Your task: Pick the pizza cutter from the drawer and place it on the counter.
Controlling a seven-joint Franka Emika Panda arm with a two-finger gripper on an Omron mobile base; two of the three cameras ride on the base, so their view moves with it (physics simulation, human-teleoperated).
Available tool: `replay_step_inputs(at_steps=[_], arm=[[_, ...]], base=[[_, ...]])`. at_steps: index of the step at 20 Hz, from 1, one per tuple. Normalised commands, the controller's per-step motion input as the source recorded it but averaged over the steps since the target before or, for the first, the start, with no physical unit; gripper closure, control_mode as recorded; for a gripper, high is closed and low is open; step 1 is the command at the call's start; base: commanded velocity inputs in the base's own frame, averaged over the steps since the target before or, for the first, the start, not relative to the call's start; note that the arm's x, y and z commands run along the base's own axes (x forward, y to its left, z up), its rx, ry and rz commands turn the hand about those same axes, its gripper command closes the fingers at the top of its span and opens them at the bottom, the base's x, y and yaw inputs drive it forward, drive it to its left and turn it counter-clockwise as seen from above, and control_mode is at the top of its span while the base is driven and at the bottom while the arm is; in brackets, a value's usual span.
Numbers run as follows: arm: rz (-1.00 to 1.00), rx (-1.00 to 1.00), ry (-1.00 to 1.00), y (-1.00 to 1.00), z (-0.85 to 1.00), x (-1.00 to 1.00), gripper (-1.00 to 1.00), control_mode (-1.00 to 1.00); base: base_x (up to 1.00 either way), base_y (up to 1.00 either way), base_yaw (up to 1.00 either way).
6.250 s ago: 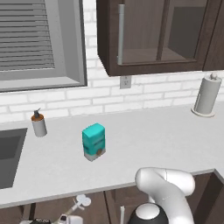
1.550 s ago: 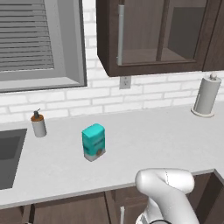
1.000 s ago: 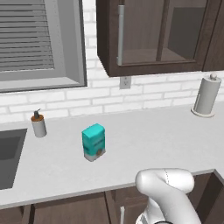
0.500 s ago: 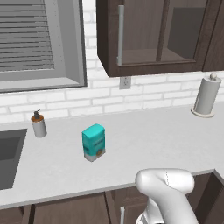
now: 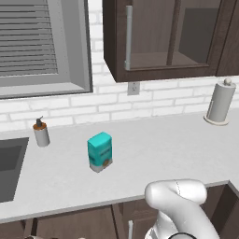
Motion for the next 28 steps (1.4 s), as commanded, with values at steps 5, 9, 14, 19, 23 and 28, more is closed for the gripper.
replay_step_inputs(at_steps=[5, 9, 14, 19, 23, 28], arm=[[0.00, 0.00, 0.03, 0.00, 0.76, 0.00, 1.00, -1.00], [-0.01, 0.08, 0.00, 0.00, 0.96, 0.16, 1.00, -1.00], [-0.03, 0.10, -0.02, -0.01, 1.00, 0.38, 1.00, -1.00], [-0.07, 0.04, -0.04, 0.00, 0.99, 0.71, 1.00, -1.00], [-0.10, 0.01, -0.07, 0.07, 0.74, 1.00, 1.00, -1.00], [-0.09, 0.00, -0.04, 0.23, 0.20, 1.00, 1.00, -1.00]], base=[[0.00, 0.00, 0.00], [0.00, 0.00, 0.00], [0.00, 0.00, 0.00], [0.00, 0.00, 0.00], [0.00, 0.00, 0.00], [0.00, 0.00, 0.00]])
